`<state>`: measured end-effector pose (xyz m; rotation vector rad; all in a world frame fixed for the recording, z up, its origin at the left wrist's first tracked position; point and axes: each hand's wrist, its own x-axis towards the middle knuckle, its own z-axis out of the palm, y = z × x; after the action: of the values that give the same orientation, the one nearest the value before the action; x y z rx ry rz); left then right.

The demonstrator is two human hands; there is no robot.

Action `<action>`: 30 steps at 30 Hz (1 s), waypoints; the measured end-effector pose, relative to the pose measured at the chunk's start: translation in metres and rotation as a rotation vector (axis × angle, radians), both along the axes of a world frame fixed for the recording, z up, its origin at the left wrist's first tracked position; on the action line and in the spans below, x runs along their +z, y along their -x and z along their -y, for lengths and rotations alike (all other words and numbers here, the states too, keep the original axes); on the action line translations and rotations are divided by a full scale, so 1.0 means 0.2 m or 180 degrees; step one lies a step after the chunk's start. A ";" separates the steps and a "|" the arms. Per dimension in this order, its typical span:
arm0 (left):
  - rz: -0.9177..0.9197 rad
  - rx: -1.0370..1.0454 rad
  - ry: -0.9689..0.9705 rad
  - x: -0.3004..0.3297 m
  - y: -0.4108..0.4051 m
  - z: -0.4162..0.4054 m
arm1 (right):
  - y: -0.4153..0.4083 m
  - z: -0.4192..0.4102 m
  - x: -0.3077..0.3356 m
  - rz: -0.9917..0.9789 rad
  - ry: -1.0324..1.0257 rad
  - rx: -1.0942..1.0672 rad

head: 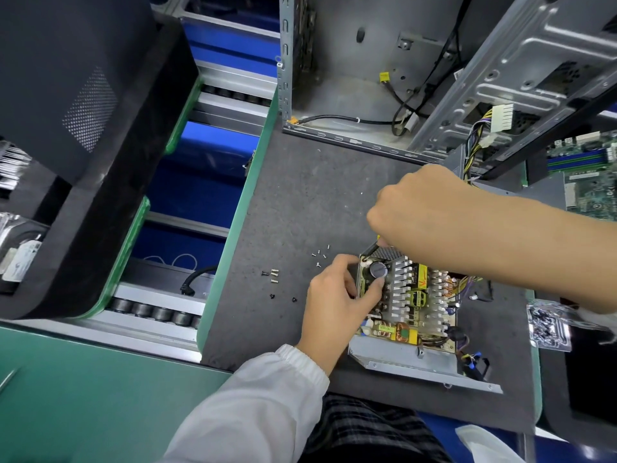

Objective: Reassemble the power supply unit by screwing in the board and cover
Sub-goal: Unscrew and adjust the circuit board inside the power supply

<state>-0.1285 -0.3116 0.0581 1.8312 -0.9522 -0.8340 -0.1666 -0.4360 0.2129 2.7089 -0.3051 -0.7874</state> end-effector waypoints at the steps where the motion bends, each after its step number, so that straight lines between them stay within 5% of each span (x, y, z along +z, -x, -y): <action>1: -0.0103 0.0021 0.0015 -0.01 -0.02 0.01 | 0.00 0.00 0.00 -0.0023 0.0000 0.0005; 8: -0.1089 0.0086 -0.0126 0.01 -0.10 0.04 | 0.02 -0.01 -0.01 -0.0098 0.0065 0.0041; 30: -0.0233 -0.0135 -0.0188 0.00 -0.12 0.10 | -0.14 -0.06 0.08 -0.0809 0.0131 -0.0189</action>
<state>-0.1051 -0.3310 0.0577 1.8232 -0.9315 -0.9579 -0.1385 -0.4244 0.2293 2.5346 -0.3393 -1.1159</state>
